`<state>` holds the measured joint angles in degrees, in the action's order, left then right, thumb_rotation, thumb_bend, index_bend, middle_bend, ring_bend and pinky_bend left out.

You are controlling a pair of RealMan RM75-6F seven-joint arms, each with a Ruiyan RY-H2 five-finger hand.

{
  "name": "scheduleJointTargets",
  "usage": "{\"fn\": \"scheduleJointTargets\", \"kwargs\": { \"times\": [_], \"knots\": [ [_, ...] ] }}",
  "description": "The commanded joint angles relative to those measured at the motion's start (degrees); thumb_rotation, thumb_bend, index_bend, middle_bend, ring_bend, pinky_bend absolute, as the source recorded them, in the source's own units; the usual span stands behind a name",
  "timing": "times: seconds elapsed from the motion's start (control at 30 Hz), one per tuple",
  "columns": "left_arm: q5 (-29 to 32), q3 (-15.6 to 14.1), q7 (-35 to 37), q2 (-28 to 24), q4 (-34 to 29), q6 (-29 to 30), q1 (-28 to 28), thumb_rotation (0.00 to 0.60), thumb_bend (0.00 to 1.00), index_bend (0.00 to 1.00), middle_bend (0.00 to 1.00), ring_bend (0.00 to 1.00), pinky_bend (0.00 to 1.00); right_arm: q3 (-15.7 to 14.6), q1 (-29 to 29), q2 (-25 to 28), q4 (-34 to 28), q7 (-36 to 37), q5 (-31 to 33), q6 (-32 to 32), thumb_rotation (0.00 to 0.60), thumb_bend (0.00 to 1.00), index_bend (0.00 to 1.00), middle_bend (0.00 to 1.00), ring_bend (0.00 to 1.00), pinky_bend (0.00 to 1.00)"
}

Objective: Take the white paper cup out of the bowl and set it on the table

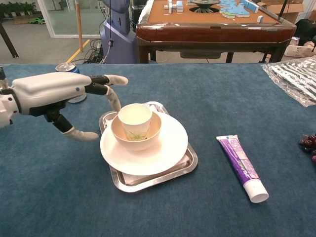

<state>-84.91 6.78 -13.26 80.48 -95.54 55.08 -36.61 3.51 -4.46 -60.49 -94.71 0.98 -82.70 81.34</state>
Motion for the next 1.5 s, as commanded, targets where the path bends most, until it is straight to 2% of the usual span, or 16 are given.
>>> {"fn": "scheduleJointTargets", "kwargs": {
  "times": [0.03, 0.43, 0.73, 1.07, 1.5],
  "knots": [
    [0.7, 0.3, -0.5, 0.9, 0.6, -0.5, -0.8, 0.6, 0.22, 0.31, 0.0, 0.0, 0.07, 0.1, 0.0, 0.1, 0.1, 0.3, 0.2, -0.1, 0.6, 0.17, 0.41, 0.38, 0.25, 0.34],
    [5.0, 1.6, -3.3, 3.4, 0.0, -0.4, -2.8, 0.6, 0.22, 0.33, 0.0, 0.0, 0.07, -0.2, -0.1, 0.2, 0.0, 0.5, 0.1, -0.6, 0.6, 0.17, 0.41, 0.38, 0.25, 0.34],
    [8.3, 2.6, -5.3, 5.8, 1.8, -1.0, -4.7, 0.6, 0.22, 0.39, 0.0, 0.0, 0.07, -0.1, 0.0, 0.3, 0.1, 0.8, 0.1, -0.6, 0.6, 0.17, 0.41, 0.38, 0.25, 0.34],
    [12.8, 2.9, -9.4, 8.5, 3.8, -0.1, -5.7, 0.6, 0.22, 0.41, 0.0, 0.0, 0.07, -0.1, 0.1, 0.6, 0.0, 1.4, 0.0, -0.4, 0.6, 0.17, 0.41, 0.38, 0.25, 0.34],
    [13.7, 2.6, -9.0, 10.2, 6.1, 0.4, -6.6, 0.6, 0.22, 0.48, 0.0, 0.0, 0.08, 0.0, 0.2, 0.8, 0.1, 1.9, 0.0, -0.3, 0.6, 0.17, 0.41, 0.38, 0.25, 0.34]
  ]
}}
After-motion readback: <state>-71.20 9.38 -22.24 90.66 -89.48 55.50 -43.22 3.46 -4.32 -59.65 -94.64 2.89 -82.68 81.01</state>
